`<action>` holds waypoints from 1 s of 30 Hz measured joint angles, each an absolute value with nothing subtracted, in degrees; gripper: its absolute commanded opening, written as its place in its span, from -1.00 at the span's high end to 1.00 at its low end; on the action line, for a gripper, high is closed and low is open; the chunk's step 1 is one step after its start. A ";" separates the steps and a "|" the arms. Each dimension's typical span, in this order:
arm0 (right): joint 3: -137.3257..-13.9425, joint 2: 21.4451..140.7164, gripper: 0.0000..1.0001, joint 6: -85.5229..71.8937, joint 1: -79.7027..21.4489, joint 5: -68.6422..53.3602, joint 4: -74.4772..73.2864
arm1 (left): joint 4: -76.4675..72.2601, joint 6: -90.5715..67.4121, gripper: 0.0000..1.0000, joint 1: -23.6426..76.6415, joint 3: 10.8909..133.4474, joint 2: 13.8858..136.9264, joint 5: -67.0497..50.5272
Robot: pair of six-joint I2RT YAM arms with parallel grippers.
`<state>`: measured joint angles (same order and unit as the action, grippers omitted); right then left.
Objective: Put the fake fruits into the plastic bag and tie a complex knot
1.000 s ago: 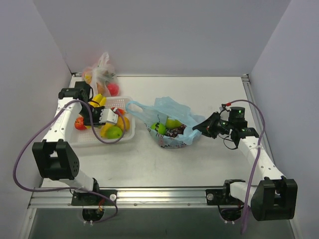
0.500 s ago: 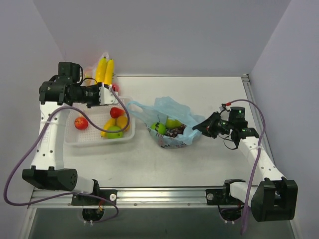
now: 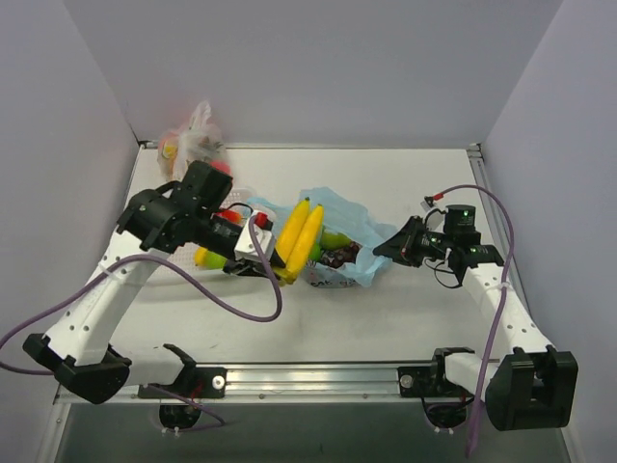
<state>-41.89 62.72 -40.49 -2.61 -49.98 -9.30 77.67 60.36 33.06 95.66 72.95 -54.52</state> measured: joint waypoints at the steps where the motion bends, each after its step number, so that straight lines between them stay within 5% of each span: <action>1: -42.33 62.72 1.00 -39.40 -2.61 -50.39 -9.82 | 77.80 59.64 1.00 34.89 95.35 73.82 -55.42; 16: -45.67 60.73 1.00 -27.09 -2.72 -51.40 -15.84 | 77.30 61.89 1.00 43.33 98.41 96.55 -61.54; 30: -46.52 57.36 1.00 -20.69 -3.49 -51.96 -17.93 | 77.41 63.37 1.00 40.58 98.35 101.45 -64.42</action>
